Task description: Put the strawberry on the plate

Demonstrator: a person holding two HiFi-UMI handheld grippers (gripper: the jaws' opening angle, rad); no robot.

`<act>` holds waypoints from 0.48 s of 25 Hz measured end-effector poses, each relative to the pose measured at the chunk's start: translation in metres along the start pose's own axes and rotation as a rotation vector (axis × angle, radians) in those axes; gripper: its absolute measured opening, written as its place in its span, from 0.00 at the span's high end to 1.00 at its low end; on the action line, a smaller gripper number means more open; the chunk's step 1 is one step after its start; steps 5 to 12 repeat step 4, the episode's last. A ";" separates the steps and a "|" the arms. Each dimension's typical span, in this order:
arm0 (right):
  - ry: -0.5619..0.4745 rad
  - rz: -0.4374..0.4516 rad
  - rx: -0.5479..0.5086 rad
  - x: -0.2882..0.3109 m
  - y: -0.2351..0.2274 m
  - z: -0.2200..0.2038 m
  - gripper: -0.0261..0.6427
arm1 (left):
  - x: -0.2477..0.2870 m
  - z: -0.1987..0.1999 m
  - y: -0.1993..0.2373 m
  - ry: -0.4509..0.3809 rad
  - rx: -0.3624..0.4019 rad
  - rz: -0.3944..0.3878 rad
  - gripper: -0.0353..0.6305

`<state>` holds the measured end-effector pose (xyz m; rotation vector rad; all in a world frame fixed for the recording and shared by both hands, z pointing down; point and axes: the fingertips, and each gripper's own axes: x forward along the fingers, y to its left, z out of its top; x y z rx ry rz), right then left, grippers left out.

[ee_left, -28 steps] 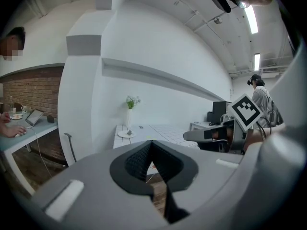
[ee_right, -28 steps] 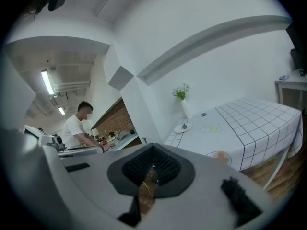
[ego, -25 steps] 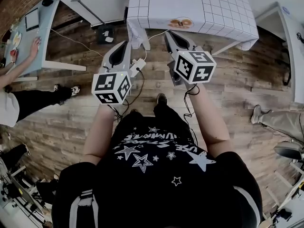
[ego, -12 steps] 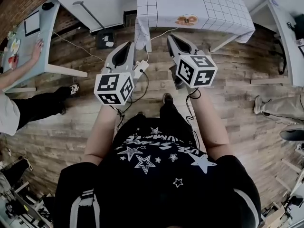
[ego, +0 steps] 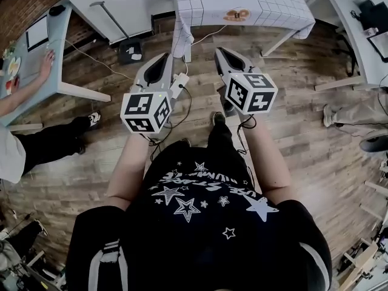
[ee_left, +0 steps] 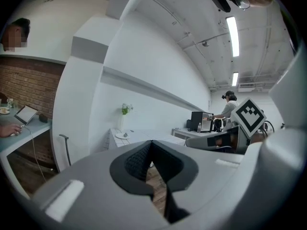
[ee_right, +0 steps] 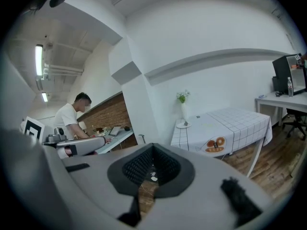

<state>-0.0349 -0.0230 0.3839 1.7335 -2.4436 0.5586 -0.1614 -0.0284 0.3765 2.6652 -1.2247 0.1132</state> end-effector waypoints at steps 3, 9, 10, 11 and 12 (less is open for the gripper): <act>-0.002 -0.014 0.005 -0.007 0.020 -0.007 0.94 | -0.019 -0.001 0.004 -0.001 0.003 -0.017 0.93; -0.002 -0.017 0.006 -0.009 0.027 -0.009 0.94 | -0.025 -0.002 0.006 -0.001 0.002 -0.021 0.93; -0.002 -0.017 0.006 -0.009 0.027 -0.009 0.94 | -0.025 -0.002 0.006 -0.001 0.002 -0.021 0.93; -0.002 -0.017 0.006 -0.009 0.027 -0.009 0.94 | -0.025 -0.002 0.006 -0.001 0.002 -0.021 0.93; -0.002 -0.017 0.006 -0.009 0.027 -0.009 0.94 | -0.025 -0.002 0.006 -0.001 0.002 -0.021 0.93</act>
